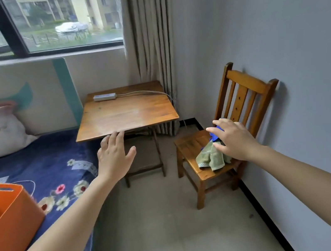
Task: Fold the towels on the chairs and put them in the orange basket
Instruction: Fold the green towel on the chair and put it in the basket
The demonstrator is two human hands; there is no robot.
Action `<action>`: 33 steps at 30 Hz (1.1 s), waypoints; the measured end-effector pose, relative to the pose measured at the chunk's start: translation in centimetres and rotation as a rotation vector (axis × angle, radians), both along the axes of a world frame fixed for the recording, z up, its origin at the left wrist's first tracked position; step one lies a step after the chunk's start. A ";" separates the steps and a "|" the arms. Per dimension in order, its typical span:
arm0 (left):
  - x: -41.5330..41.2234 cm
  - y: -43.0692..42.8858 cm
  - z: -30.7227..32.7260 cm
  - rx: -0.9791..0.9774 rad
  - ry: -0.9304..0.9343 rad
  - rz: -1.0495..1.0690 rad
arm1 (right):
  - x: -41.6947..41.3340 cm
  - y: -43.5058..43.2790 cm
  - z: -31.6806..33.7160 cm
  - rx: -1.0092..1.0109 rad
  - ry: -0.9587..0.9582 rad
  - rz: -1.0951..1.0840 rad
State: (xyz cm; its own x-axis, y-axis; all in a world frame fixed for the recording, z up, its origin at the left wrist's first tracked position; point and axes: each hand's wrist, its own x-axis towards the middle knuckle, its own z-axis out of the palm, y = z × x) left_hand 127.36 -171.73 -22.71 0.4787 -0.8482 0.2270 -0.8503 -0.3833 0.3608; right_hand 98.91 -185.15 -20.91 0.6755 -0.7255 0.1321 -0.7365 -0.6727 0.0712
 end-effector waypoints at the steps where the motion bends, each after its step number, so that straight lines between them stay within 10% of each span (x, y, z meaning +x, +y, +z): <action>1: 1.5 -2.0 -0.3 -0.008 0.006 0.006 | 1.1 -1.9 -0.3 0.003 0.006 -0.013; 33: 1.7 -44.0 -19.0 0.569 0.402 -0.293 | 1.8 -33.9 -20.2 0.694 -0.224 -0.738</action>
State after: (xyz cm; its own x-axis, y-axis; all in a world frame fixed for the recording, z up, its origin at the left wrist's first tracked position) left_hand 129.02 -215.71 -41.66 0.1695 -0.8875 -0.4285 -0.7907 -0.3820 0.4784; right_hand 100.73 -219.02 -41.09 0.0439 -0.9133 -0.4048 -0.9307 0.1100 -0.3490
